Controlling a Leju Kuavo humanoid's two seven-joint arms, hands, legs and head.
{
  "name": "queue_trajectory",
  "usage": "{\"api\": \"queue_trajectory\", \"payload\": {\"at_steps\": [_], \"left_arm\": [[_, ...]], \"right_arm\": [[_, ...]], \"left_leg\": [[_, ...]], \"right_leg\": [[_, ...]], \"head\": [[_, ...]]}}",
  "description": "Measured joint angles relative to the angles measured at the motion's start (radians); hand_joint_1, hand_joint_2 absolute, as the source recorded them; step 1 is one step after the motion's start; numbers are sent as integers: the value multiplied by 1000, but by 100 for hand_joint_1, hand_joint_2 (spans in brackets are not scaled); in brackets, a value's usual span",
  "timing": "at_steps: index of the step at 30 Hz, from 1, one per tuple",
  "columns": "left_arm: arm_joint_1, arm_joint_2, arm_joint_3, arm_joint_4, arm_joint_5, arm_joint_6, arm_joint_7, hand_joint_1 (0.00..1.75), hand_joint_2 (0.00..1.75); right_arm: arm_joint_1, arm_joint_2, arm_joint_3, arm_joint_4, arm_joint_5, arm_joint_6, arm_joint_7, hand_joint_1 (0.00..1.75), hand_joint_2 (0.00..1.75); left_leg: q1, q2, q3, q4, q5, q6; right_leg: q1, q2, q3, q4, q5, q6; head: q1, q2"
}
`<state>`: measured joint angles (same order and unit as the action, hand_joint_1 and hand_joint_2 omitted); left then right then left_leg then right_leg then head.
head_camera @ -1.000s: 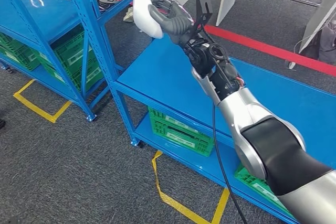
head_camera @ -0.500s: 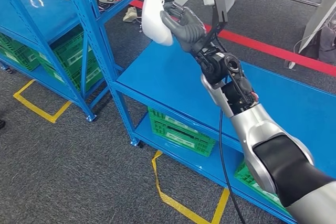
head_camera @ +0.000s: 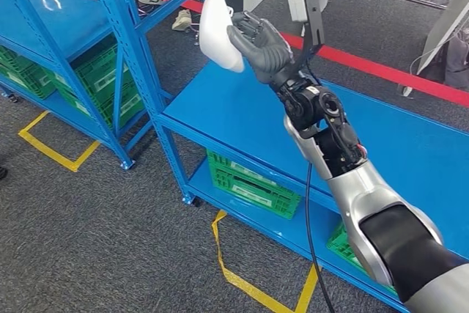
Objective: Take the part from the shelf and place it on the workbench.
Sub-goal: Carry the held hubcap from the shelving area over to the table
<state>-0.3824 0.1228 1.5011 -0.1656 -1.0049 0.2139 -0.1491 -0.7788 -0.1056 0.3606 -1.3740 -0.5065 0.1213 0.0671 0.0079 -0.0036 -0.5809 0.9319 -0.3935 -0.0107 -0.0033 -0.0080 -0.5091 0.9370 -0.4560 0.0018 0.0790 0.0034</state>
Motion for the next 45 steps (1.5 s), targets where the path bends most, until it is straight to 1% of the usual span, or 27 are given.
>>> {"api": "queue_trajectory", "payload": {"at_steps": [3, 10, 14, 18, 23, 30, 45], "left_arm": [[2, 2, 1, 0, 5, 1, 0, 0, 175], [9, 6, 9, 0, 15, 1, 0, 0, 175], [10, 9, 14, 0, 12, 8, 0, 0, 175], [9, 9, 14, 0, 0, 31, 1, 0, 175], [7, 7, 14, 0, 2, 43, 0, 0, 175], [7, 7, 14, 0, 8, 28, 0, 0, 175], [7, 8, 14, 0, 9, 25, 0, 0, 175]], "right_arm": [[32, -5, 1, -40, -13, 12, 10, 175, 175], [89, -18, 1, -127, -100, 64, 45, 175, 175], [109, -24, 4, -164, -111, 78, 44, 175, 175], [125, -26, 11, -181, -93, 82, 21, 175, 175], [135, -26, 23, -186, -107, 106, -4, 175, 175], [135, -26, 47, -186, -169, 169, -16, 175, 175], [135, -26, 73, -186, -176, 172, -19, 175, 175]], "left_leg": [[0, 0, 0, 0, 0, 0], [0, 0, 0, 0, 0, 0], [0, 0, 0, 0, 0, 0], [0, 0, 0, 0, 0, 0], [0, 0, 0, 0, 0, 0], [0, 0, 0, 0, 0, 0], [0, 0, 0, 0, 0, 0]], "right_leg": [[0, 0, 0, 0, 0, 0], [0, 0, 0, 0, 0, 0], [0, 0, 0, 0, 0, 0], [0, 0, 0, 0, 0, 0], [0, 0, 0, 0, 0, 0], [0, 0, 0, 0, 0, 0], [0, 0, 0, 0, 0, 0]], "head": [[0, 0], [0, 0], [0, 0], [0, 0], [0, 0], [0, 0], [0, 0]]}}
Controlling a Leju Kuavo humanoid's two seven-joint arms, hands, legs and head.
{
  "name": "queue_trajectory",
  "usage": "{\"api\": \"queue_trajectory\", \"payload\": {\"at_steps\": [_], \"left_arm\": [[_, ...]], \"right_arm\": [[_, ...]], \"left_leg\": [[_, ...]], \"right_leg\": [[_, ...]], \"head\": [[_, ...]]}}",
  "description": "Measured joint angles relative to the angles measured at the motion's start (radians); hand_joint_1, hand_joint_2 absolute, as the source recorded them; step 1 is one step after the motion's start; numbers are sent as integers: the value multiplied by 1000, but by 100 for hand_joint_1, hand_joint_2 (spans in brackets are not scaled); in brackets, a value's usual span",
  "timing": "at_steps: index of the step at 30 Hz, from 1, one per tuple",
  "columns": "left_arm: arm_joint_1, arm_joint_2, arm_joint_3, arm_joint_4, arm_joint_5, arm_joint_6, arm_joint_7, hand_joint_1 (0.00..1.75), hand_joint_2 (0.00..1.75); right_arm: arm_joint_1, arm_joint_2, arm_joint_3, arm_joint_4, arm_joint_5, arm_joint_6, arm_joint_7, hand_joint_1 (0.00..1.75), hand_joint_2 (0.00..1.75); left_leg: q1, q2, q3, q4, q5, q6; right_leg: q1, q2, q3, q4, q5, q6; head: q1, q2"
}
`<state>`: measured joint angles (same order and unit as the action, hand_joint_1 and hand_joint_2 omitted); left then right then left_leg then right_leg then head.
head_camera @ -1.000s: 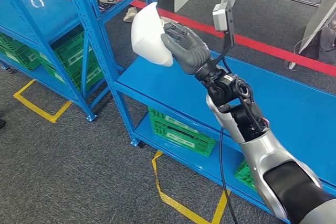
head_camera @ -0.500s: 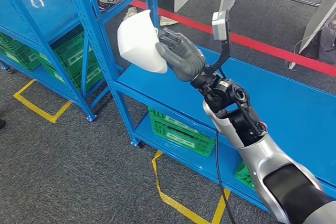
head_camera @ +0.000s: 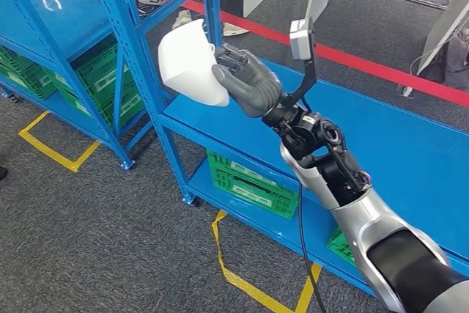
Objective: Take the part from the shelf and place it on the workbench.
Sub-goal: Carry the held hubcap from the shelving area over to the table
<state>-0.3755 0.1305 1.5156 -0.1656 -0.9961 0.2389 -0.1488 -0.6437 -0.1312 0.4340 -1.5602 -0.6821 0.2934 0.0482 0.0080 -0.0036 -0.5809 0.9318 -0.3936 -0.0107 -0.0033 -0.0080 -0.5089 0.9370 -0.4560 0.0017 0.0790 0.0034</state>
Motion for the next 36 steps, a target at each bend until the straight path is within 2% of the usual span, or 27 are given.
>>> {"api": "queue_trajectory", "payload": {"at_steps": [15, 26, 32, 34, 36], "left_arm": [[-11, -4, 0, 0, -16, 4, -1, 0, 175], [-31, -17, 0, 0, -19, 7, -1, 0, 175], [-34, -17, 0, 0, -21, 10, -1, 0, 175], [-36, -18, 0, 0, -22, 11, -1, 0, 175], [-39, -19, 0, 0, -23, 12, -1, 0, 175]], "right_arm": [[4, 14, 24, 1, -27, 20, -31, 175, 175], [22, 52, 52, 27, 64, 46, -108, 175, 175], [39, 63, 52, 34, 78, 30, -115, 175, 175], [41, 64, 49, 34, 75, 29, -117, 175, 175], [47, 64, 46, 34, 74, 29, -119, 175, 175]], "left_leg": [[0, 0, 0, 0, 0, 0], [0, 0, 0, 1, -1, 0], [-1, 0, 3, -4, -3, 15], [6, 0, 15, -20, 2, 21], [9, -1, 21, -26, 3, 24]], "right_leg": [[0, 0, 0, 0, 0, 0], [0, 0, 0, -1, 0, 0], [-6, -1, 0, -3, -2, 10], [-6, 2, -20, 41, -30, 15], [-8, 5, -84, 173, -89, 21]], "head": [[0, 0], [0, 0], [-2, 0], [0, 0], [3, 0]]}}
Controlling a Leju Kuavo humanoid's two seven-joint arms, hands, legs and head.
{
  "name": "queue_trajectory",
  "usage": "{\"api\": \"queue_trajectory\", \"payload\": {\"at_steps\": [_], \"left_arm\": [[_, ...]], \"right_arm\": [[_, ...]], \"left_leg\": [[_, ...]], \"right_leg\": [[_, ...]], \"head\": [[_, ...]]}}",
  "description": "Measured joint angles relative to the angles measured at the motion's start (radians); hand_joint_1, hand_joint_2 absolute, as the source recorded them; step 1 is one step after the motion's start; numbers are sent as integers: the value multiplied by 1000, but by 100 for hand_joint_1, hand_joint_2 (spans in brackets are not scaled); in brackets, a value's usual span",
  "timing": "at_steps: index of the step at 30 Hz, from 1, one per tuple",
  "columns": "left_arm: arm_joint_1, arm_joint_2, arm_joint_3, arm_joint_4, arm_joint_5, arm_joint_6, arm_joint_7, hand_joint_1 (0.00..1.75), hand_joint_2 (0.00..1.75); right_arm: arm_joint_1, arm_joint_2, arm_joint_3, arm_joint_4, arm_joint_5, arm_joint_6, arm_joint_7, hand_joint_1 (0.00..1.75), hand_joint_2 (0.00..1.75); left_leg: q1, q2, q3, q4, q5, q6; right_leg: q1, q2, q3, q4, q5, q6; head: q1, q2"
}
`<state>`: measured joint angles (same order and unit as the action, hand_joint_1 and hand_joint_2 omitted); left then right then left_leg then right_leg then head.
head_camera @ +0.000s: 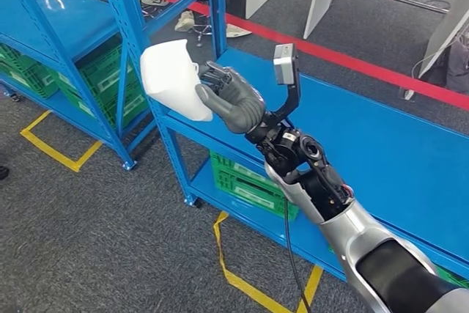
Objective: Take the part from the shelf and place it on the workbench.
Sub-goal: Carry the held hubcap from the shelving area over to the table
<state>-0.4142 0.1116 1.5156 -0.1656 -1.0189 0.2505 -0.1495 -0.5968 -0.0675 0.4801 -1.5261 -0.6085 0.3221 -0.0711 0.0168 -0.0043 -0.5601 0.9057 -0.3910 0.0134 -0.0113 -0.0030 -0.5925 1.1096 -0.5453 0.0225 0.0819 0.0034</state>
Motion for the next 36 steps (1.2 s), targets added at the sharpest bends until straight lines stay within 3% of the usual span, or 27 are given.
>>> {"api": "queue_trajectory", "payload": {"at_steps": [2, 3, 4, 6, 8, 11, 13, 16, 17, 18, 19, 21, 23, 27, 29, 31, 32, 33, 34, 36], "left_arm": [[0, -2, 0, 0, 0, 0, 0, 0, 175], [0, -2, 0, 0, 0, 0, 0, 0, 175], [1, -4, 0, 0, 0, 0, 0, 0, 175], [0, -4, 0, 0, 0, 1, 0, 0, 175], [-3, -4, 0, 0, 0, 1, 1, 0, 175], [-3, -4, 0, 0, 0, 3, 2, 0, 175], [-3, -5, 0, 0, 0, 4, 3, 0, 175], [-5, -6, 0, 0, 0, 4, 3, 0, 175], [-3, -6, 0, 0, 0, 4, 3, 0, 175], [-2, -6, 0, 0, 0, 5, 3, 0, 175], [0, -6, 0, 0, 0, 6, 3, 0, 175], [0, -6, 0, 0, 0, 6, 3, 0, 175], [-4, -5, 0, 0, 0, 7, 3, 0, 175], [-6, -5, 0, 0, 0, 7, 3, 0, 175], [-6, -5, 0, 0, 0, 7, 3, 0, 175], [-6, -6, 0, 0, 0, 7, 3, 0, 175], [-5, -6, 0, 0, 0, 7, 3, 0, 175], [-4, -7, 0, 0, 0, 7, 3, 0, 175], [-4, -7, 0, 0, 0, 7, 4, 0, 175], [-4, -8, 0, 0, 0, 7, 4, 0, 175]], "right_arm": [[10, 0, -1, 1, 0, -1, -1, 175, 175], [15, 0, -2, 1, 0, -1, -1, 175, 175], [18, 0, -3, 2, 0, -1, -1, 175, 175], [19, 0, -4, 2, -1, -1, -1, 175, 175], [20, 1, -5, 2, -2, 1, 1, 175, 175], [23, 3, -5, 1, -5, 4, 6, 175, 175], [22, 4, -6, 0, -6, 7, 6, 175, 175], [23, 6, -5, 0, -7, 11, 7, 175, 175], [24, 6, -5, 0, -8, 11, 8, 175, 175], [25, 6, -5, 0, -8, 12, 8, 175, 175], [25, 6, -5, 0, -8, 12, 8, 175, 175], [24, 7, -5, 1, -9, 12, 8, 175, 175], [24, 8, -6, 0, -10, 12, 7, 175, 175], [23, 8, -6, 0, -10, 13, 7, 175, 175], [23, 8, -8, 0, -10, 13, 7, 175, 175], [24, 8, -9, 1, -10, 13, 7, 175, 175], [25, 8, -9, 1, -10, 13, 7, 175, 175], [26, 8, -9, 2, -10, 13, 8, 175, 175], [27, 8, -9, 2, -10, 13, 8, 175, 175], [26, 8, -11, 3, -11, 13, 7, 175, 175]], "left_leg": [[1, -4, 1, 1, -2, -1], [3, -7, 2, 2, -4, -3], [6, -11, 3, 5, -7, -8], [12, -19, 4, 16, -17, -23], [13, -25, -2, 30, -25, -39], [18, -29, -7, 30, -23, -57], [20, -20, -24, 69, -47, -63], [18, -7, -127, 272, -131, -63], [17, -6, -159, 328, -144, -62], [17, -6, -174, 348, -139, -59], [16, -6, -168, 325, -117, -56], [12, 3, -103, 188, -49, -45], [4, 14, -46, 70, -12, -38], [-3, 8, -35, 39, -6, -24], [-1, 3, -32, 35, -4, -13], [-3, -1, -32, 35, -5, -6], [-5, -3, -31, 36, -6, -5], [-6, -7, -31, 36, -7, -4], [-6, -11, -30, 37, -7, -3], [-7, -20, -27, 40, -11, -6]], "right_leg": [[-6, 0, -68, 120, -33, 7], [-10, 0, -80, 130, -22, 10], [-15, 0, -71, 96, 10, 14], [-25, 7, -19, -35, 86, 26], [-29, 20, 24, -125, 113, 26], [-21, 23, 33, -137, 108, 3], [-19, 19, 38, -142, 111, -14], [-13, 9, 40, -145, 111, -29], [-10, 6, 41, -145, 110, -31], [-8, 3, 41, -145, 110, -32], [-6, 1, 42, -145, 109, -33], [-4, -3, 45, -145, 108, -31], [0, -5, 46, -145, 104, -24], [-1, -11, 44, -143, 93, -3], [-3, -7, 13, -75, 50, 4], [-3, -2, -52, 66, -16, 7], [-3, -1, -82, 128, -36, 7], [-2, -1, -99, 159, -38, 7], [-2, 0, -96, 148, -19, 6], [-2, 6, -45, 24, 57, 0]], "head": [[3, 0], [3, 0], [4, 0], [7, 0], [7, 0], [3, 0], [-1, 0], [-9, 0], [-9, 0], [-10, 0], [-9, 0], [-10, 0], [-11, 0], [-7, 0], [-2, 0], [4, 0], [5, 0], [6, 0], [7, 0], [10, 0]]}}
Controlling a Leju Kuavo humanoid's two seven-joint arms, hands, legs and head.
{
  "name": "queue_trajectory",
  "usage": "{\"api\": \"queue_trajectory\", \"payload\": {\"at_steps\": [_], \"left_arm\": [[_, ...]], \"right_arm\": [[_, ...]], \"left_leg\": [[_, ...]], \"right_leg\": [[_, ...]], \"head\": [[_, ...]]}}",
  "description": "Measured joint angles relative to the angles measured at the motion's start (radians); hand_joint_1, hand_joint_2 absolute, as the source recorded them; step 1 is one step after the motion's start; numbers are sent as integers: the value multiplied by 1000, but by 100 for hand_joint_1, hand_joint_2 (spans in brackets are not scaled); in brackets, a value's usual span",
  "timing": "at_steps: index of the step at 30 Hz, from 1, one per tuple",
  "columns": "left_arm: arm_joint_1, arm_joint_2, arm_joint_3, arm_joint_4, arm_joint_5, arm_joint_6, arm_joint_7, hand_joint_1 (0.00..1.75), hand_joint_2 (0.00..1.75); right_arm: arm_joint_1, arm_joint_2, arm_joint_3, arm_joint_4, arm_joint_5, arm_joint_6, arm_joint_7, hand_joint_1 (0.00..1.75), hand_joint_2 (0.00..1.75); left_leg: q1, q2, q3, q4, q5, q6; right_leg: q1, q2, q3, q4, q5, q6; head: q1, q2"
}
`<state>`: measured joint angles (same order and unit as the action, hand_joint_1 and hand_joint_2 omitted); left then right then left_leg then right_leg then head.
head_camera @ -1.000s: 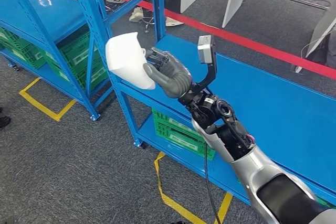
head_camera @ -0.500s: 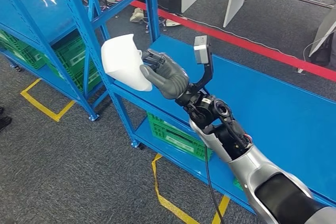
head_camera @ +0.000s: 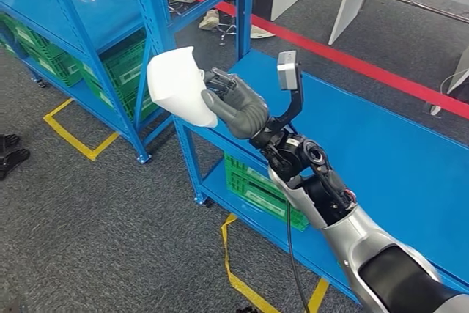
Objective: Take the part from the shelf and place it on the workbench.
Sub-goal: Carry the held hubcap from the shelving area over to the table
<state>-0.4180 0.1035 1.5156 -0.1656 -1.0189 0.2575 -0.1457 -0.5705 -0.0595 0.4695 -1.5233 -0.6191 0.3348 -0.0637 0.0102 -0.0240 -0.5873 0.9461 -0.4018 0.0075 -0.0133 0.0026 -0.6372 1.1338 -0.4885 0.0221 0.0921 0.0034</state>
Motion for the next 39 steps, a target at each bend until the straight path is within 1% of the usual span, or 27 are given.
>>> {"api": "queue_trajectory", "payload": {"at_steps": [1, 2, 3, 6, 7, 8, 9, 11, 12, 13, 14, 16, 17, 18, 21, 23, 24, 26, 27, 28, 29, 30, 32, 33, 34, 37, 39], "left_arm": [[0, 0, 0, 0, 0, 0, 0, 0, 175], [-1, -1, 0, 0, 0, 0, 0, 0, 175], [-1, -1, 0, 0, 0, 1, 0, 0, 175], [1, -1, 0, 0, -2, 8, 1, 0, 175], [1, -1, 0, 0, -2, 10, 1, 0, 175], [0, 0, 0, 0, -2, 11, 1, 0, 175], [-1, 0, 0, 0, -2, 12, 2, 0, 175], [-1, -1, 0, 0, -1, 14, 5, 0, 175], [0, -2, 0, 0, -2, 17, 6, 0, 175], [2, -2, 0, 0, -3, 21, 7, 0, 175], [2, -3, 0, 0, -5, 26, 8, 0, 175], [0, -2, 0, 0, -8, 36, 8, 0, 175], [-2, -2, 0, 0, -9, 39, 8, 0, 175], [-4, -2, 0, 0, -10, 42, 7, 0, 175], [-4, -3, 0, 0, -10, 45, 7, 0, 175], [-4, -3, 0, 0, -11, 48, 6, 0, 175], [-5, -3, 0, 0, -11, 48, 6, 0, 175], [-6, -3, 0, 0, -12, 48, 4, 0, 175], [-5, -3, 0, 0, -12, 46, 4, 0, 175], [-5, -4, 0, 0, -11, 41, 4, 0, 175], [-5, -5, 0, 0, -11, 36, 4, 0, 175], [-5, -6, 0, 0, -11, 30, 4, 0, 175], [-5, -7, 0, 0, -12, 21, 4, 0, 175], [-6, -7, 0, 0, -12, 19, 3, 0, 175], [-6, -7, 0, 0, -12, 18, 3, 0, 175], [-4, -7, 0, 0, -12, 16, 2, 0, 175], [-4, -6, 0, 0, -12, 16, 1, 0, 175]], "right_arm": [[-1, 0, 0, 0, 0, 0, 0, 175, 175], [-2, 0, 0, 0, 0, 1, 0, 175, 175], [-2, 0, 0, 0, -1, 2, 0, 175, 175], [-3, 1, 0, 0, -1, 4, 0, 175, 175], [-4, 1, -1, 0, -1, 5, 0, 175, 175], [-5, 2, -1, -1, -1, 5, -1, 175, 175], [-6, 2, -1, -1, -1, 5, -1, 175, 175], [-6, 3, 0, 1, 0, 6, -2, 175, 175], [-6, 3, 0, 3, 2, 6, -2, 175, 175], [-6, 3, 0, 5, 5, 5, -4, 175, 175], [-6, 3, 0, 6, 10, 2, -6, 175, 175], [-6, 3, 0, 7, 23, -5, -13, 175, 175], [-7, 3, 0, 7, 32, -9, -18, 175, 175], [-7, 3, -1, 7, 43, -12, -24, 175, 175], [-8, 3, -1, 8, 77, -19, -52, 175, 175], [-9, 3, -1, 8, 86, -21, -61, 175, 175], [-9, 3, -2, 8, 85, -20, -62, 175, 175], [-9, 3, -1, 9, 78, -13, -58, 175, 175], [-8, 3, -1, 10, 74, -10, -54, 175, 175], [-7, 3, -1, 12, 71, -8, -50, 175, 175], [-7, 2, -1, 14, 68, -8, -47, 175, 175], [-6, 2, -2, 15, 66, -8, -45, 175, 175], [-6, 2, -2, 16, 61, -6, -43, 175, 175], [-7, 2, -2, 16, 59, -3, -43, 175, 175], [-6, 2, -2, 16, 58, -2, -43, 175, 175], [-5, 2, -2, 16, 57, -1, -42, 175, 175], [-5, 2, -2, 15, 57, 1, -43, 175, 175]], "left_leg": [[-2, -4, 0, 3, -2, -3], [-3, -6, -2, 5, -3, -6], [-3, -9, -5, 6, -3, -11], [-1, -12, -10, 8, -2, -26], [0, -8, -16, 24, -13, -30], [0, -2, -31, 58, -33, -35], [2, 5, -60, 119, -62, -39], [3, 11, -135, 260, -117, -47], [5, 13, -160, 304, -125, -50], [6, 14, -165, 307, -115, -51], [8, 16, -149, 267, -87, -51], [8, 28, -77, 119, -22, -49], [6, 33, -46, 56, 0, -44], [4, 37, -27, 19, 9, -39], [-2, 28, -21, 5, 8, -19], [0, 23, -16, 1, 9, -7], [1, 21, -14, 0, 9, -2], [-1, 16, -12, 0, 7, 4], [-2, 14, -12, 0, 6, 6], [-3, 9, -11, 0, 5, 7], [-4, 4, -9, 1, 5, 7], [-4, -2, -7, 1, 4, 7], [-5, -12, -3, 3, 0, 2], [-6, -16, -4, 4, -1, -2], [-5, -19, -7, 5, 0, -6], [-2, -25, -13, 6, 2, -23], [-1, -10, -34, 55, -28, -33]], "right_leg": [[1, 6, 31, -70, 30, -3], [1, 12, 57, -123, 46, -7], [3, 16, 71, -152, 50, -10], [3, 13, 82, -166, 49, -22], [2, 11, 85, -170, 52, -28], [-1, 8, 88, -174, 54, -34], [-1, 5, 90, -176, 55, -37], [0, -2, 90, -176, 54, -41], [0, -5, 90, -176, 53, -41], [0, -8, 90, -176, 52, -41], [0, -10, 91, -176, 52, -40], [1, -15, 93, -175, 48, -35], [3, -16, 93, -175, 46, -30], [5, -18, 94, -175, 43, -26], [5, -24, 95, -175, 37, -9], [2, -21, 82, -142, 10, 0], [1, -17, 65, -104, -14, 3], [2, -10, 3, 31, -77, 4], [3, -8, -30, 95, -98, 5], [3, -7, -54, 139, -104, 4], [4, -6, -58, 137, -88, 3], [4, -4, -42, 94, -54, 0], [4, 11, 23, -55, 24, -10], [4, 20, 51, -114, 44, -14], [5, 28, 68, -150, 52, -17], [6, 25, 81, -171, 53, -28], [2, 16, 87, -179, 57, -40]], "head": [[1, 0], [0, 0], [-1, 0], [-4, 0], [-7, 0], [-10, 0], [-13, 0], [-18, 0], [-18, 0], [-19, 0], [-19, 0], [-19, 0], [-20, 0], [-19, 0], [-13, 0], [-11, 0], [-10, 0], [-6, 0], [-5, 0], [-4, 0], [-4, 0], [-2, 0], [0, 0], [0, 0], [-1, 0], [-3, 0], [-8, 0]]}}
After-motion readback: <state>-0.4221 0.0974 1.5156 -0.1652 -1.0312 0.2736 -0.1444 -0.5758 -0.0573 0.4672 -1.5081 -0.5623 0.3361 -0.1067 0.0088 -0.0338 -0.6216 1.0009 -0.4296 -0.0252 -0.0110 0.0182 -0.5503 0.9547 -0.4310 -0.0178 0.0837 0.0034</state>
